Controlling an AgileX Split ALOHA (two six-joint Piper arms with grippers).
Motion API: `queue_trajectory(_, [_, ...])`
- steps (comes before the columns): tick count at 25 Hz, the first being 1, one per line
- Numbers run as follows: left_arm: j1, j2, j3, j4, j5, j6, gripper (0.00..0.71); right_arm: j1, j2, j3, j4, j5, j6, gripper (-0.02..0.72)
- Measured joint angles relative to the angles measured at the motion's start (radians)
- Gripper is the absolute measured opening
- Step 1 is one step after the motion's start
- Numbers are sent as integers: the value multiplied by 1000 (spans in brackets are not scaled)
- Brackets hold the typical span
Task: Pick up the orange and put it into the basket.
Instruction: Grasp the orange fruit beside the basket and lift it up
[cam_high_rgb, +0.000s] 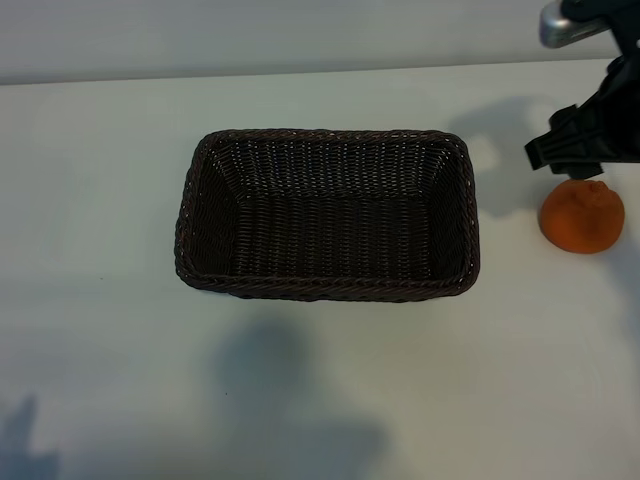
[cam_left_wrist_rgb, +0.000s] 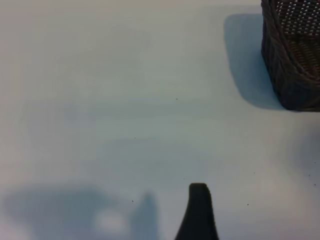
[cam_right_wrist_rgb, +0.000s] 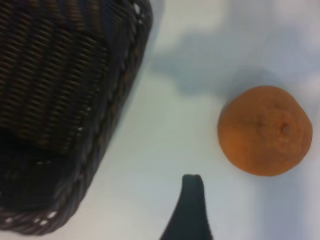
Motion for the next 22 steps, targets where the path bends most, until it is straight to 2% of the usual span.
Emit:
queue_trajectory(3, [0, 0, 0, 0, 0, 0, 590, 0, 55, 0, -13, -35, 15, 593])
queue_trajectory(6, [0, 0, 0, 0, 0, 0, 590, 0, 106, 0, -39, -87, 58, 593])
queue_trajectory(12, [0, 0, 0, 0, -1, 0, 590, -1, 188, 0, -212, -101, 280, 593])
queue_trajectory(14, [0, 0, 0, 0, -1, 0, 590, -12, 201, 0, -237, -102, 317, 593])
queue_trajectory(18, [0, 0, 0, 0, -1, 0, 590, -58, 226, 0, -232, -105, 322, 593])
queue_trajectory(22, [0, 0, 0, 0, -2, 0, 590, -110, 260, 0, -166, -108, 260, 593])
